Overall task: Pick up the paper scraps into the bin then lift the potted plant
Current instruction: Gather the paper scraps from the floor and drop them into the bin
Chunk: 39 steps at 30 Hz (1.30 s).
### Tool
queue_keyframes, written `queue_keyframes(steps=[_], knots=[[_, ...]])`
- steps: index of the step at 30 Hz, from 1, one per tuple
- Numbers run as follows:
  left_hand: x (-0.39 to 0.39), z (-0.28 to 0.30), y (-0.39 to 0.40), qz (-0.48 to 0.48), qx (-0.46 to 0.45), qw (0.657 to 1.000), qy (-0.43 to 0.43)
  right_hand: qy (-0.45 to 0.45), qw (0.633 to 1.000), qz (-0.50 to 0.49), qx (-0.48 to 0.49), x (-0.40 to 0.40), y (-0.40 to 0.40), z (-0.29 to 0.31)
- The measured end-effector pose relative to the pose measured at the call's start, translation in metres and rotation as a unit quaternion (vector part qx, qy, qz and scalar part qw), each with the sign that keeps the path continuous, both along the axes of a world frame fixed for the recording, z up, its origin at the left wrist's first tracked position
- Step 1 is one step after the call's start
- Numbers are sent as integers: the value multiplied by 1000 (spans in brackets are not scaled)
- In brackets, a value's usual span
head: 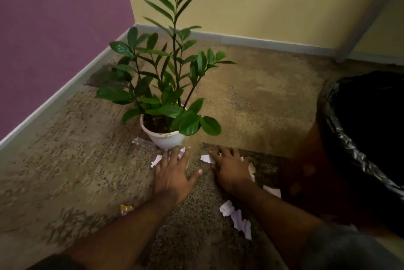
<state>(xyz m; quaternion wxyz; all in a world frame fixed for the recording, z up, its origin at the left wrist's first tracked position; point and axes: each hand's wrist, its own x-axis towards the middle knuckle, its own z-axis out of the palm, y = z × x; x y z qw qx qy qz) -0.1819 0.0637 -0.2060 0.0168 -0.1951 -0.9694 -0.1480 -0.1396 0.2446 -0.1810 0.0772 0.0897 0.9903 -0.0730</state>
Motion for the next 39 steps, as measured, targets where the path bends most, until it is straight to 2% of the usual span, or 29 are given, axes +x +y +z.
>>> queue_keyframes(steps=[2,5,8,10,14,18,21,23,25,27,32,36,39], knots=[[5,-3,6,12,-44,999,1,27,1000,3,-9,16,7,-3],[19,2,10,40,-48,998,2,49,997,-8,-60,53,7,0],[35,9,3,47,-51,998,-11,-13,996,-16,-87,93,-10,1],[47,14,-8,40,-58,997,-29,-40,996,-26,-73,118,-23,-4],[56,23,-22,38,-75,993,-86,22,998,-52,-31,151,-41,-11],[59,38,-13,77,6,986,-148,41,997,-28,-50,161,-42,-14],[65,55,2,129,127,970,-165,34,996,-27,-84,161,-33,-3],[70,73,16,157,192,951,-184,60,975,-129,-172,156,-30,16],[79,96,29,168,240,937,-191,111,939,-230,-229,145,-28,44],[91,120,41,160,296,919,-206,150,908,-278,-276,132,-26,80],[107,192,85,139,444,858,-219,222,810,-306,-448,116,-17,172],[117,251,125,124,523,810,-235,288,797,-300,-439,116,-1,237],[132,290,159,128,560,781,-246,325,767,-321,-451,129,19,280]])
